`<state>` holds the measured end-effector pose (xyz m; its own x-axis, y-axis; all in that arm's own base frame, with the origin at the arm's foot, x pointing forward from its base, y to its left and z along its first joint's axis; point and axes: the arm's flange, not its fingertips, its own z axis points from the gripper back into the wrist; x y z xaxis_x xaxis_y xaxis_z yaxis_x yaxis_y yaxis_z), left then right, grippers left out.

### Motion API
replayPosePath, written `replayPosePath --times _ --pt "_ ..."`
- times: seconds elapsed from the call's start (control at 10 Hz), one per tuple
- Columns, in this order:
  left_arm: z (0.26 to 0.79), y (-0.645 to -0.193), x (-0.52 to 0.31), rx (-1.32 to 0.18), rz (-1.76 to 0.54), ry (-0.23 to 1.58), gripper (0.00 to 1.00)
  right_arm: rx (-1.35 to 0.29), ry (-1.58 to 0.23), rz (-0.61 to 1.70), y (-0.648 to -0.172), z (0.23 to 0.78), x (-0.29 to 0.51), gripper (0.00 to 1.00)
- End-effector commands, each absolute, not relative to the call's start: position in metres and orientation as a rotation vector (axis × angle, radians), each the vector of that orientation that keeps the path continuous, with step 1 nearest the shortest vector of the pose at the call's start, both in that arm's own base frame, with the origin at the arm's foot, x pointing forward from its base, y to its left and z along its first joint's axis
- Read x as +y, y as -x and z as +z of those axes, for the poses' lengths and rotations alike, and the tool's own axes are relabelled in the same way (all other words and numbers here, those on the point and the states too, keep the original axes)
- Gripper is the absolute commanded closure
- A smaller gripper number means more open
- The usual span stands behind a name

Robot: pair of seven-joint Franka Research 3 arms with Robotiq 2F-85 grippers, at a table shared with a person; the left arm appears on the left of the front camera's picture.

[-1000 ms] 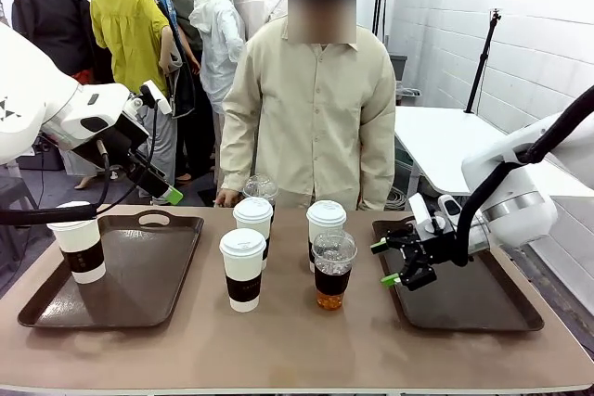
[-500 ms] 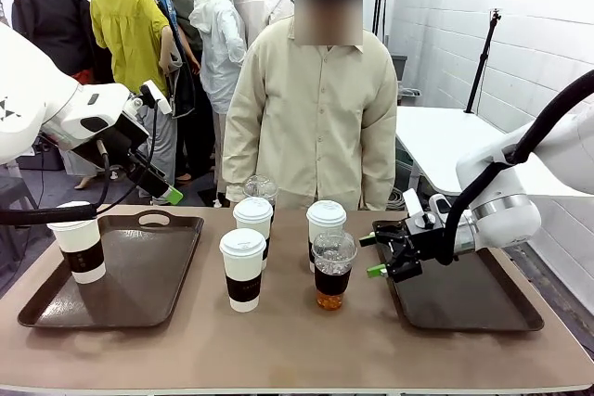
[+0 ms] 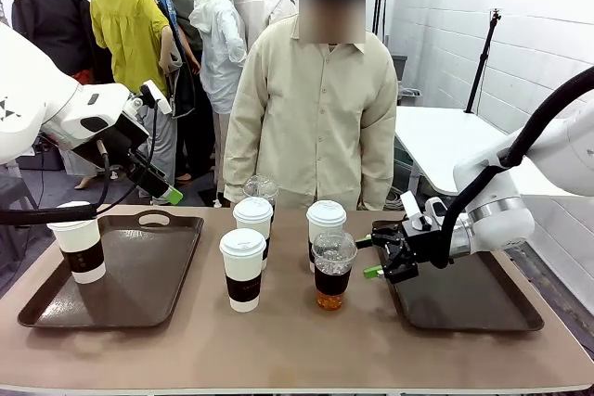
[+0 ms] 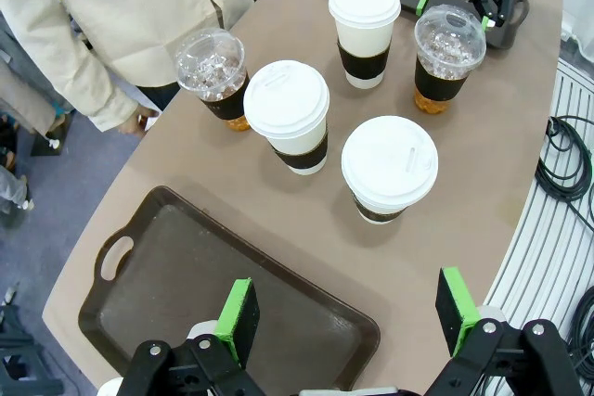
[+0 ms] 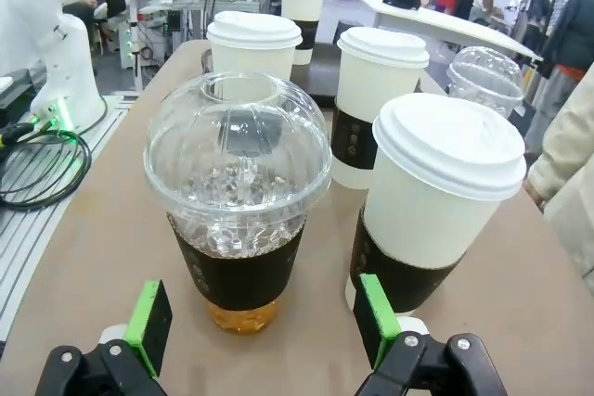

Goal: Distribute the coffee onto the tray.
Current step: Pick up one iced Americano and place it on the right Handle tray.

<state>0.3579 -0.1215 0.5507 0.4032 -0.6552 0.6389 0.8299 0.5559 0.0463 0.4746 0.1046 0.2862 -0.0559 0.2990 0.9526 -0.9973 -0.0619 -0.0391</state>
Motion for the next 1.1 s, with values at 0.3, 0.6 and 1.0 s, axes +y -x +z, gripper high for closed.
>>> replayPosePath --times 0.3,0.6,1.0 --pt "0.552 -0.36 -0.12 -0.651 -0.965 0.293 0.0 -0.967 -1.084 1.405 -0.49 0.276 0.121 0.0" --pt "0.552 -0.36 -0.12 -0.651 -0.965 0.293 0.0 -0.957 -1.106 1.403 -0.49 0.274 0.125 0.0" --pt "0.552 -0.36 -0.12 -0.651 -0.965 0.293 0.0 -0.921 -1.129 1.421 -0.492 0.27 0.132 0.0"
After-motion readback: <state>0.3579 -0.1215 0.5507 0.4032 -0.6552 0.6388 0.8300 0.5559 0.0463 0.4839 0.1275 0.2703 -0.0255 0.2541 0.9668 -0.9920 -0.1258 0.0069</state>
